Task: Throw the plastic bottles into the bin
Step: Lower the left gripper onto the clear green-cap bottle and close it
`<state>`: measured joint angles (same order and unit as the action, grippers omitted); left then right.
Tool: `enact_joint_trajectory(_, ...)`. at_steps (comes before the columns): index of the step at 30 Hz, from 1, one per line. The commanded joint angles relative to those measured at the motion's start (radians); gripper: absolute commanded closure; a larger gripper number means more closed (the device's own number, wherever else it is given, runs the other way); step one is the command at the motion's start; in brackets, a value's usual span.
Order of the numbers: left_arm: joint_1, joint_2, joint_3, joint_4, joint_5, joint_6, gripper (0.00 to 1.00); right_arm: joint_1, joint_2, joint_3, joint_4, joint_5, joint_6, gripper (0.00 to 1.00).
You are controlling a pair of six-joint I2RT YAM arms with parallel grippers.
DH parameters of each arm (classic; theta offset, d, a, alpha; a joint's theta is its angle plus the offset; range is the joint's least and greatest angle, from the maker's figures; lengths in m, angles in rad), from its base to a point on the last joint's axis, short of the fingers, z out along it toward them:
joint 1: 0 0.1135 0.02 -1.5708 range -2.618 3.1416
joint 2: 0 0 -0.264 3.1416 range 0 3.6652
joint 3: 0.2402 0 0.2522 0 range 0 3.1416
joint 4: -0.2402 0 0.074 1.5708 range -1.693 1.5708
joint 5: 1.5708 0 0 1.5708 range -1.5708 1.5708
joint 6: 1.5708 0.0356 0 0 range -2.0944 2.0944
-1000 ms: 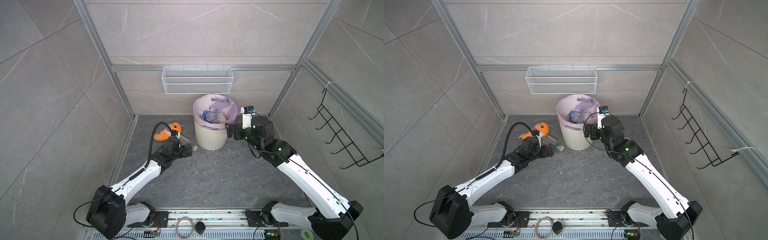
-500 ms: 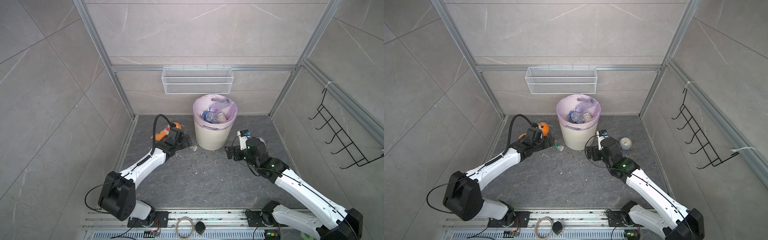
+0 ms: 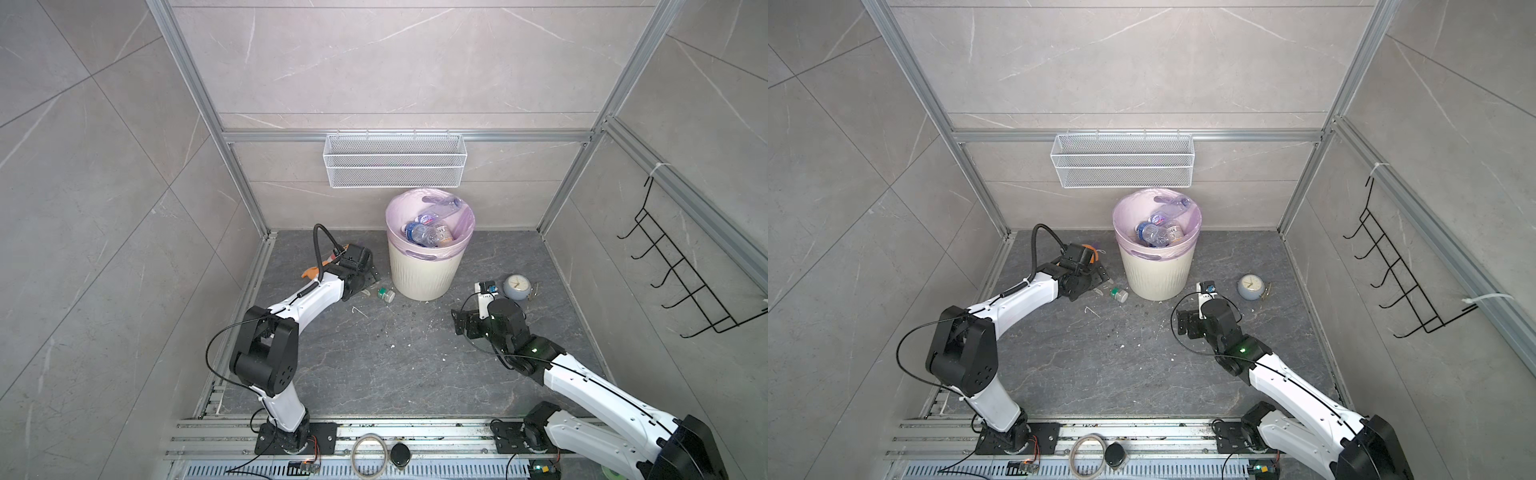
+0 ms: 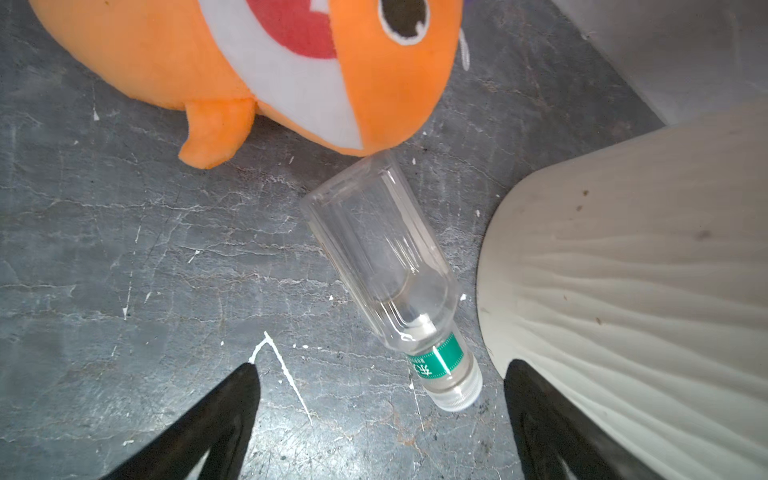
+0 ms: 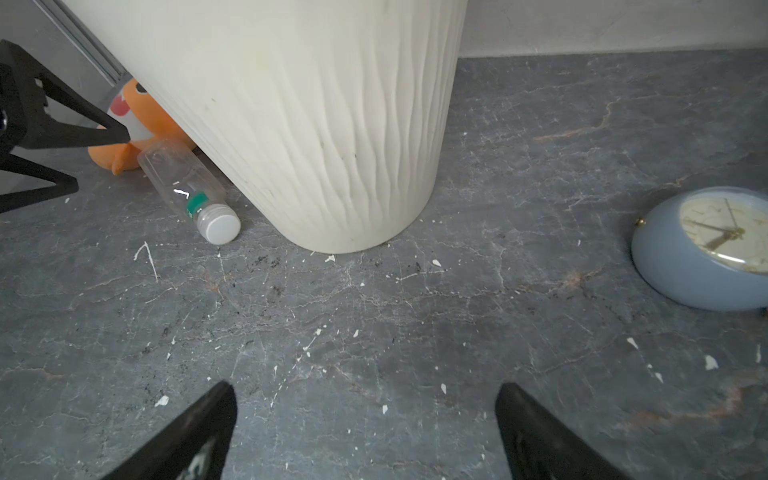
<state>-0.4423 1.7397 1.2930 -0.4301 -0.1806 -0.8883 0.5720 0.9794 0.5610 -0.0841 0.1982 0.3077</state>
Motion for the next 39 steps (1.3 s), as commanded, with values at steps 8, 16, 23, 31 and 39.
enact_joint_trajectory(8, 0.022, 0.155, 0.146, -0.043, 0.026, -0.034, 0.06, 0.007, 0.012, -0.012, 0.047, 0.037, 0.023, 0.00)
enact_joint_trajectory(16, 0.035, 0.234, 0.222, -0.082, 0.008, -0.015, 0.06, 0.006, 0.039, -0.006, 0.045, 0.038, 0.025, 0.00)
enact_joint_trajectory(23, 0.045, 0.305, 0.293, -0.122, 0.016, 0.026, 0.06, 0.006, 0.040, -0.006, 0.038, 0.038, 0.025, 0.01)
enact_joint_trajectory(31, 0.047, 0.317, 0.262, -0.127, 0.017, 0.038, 0.07, 0.006, 0.059, 0.002, 0.039, 0.036, 0.024, 0.00)
enact_joint_trajectory(39, 0.045, 0.259, 0.158, -0.124, 0.010, 0.051, 0.18, 0.006, 0.071, 0.010, 0.035, 0.025, 0.025, 0.00)
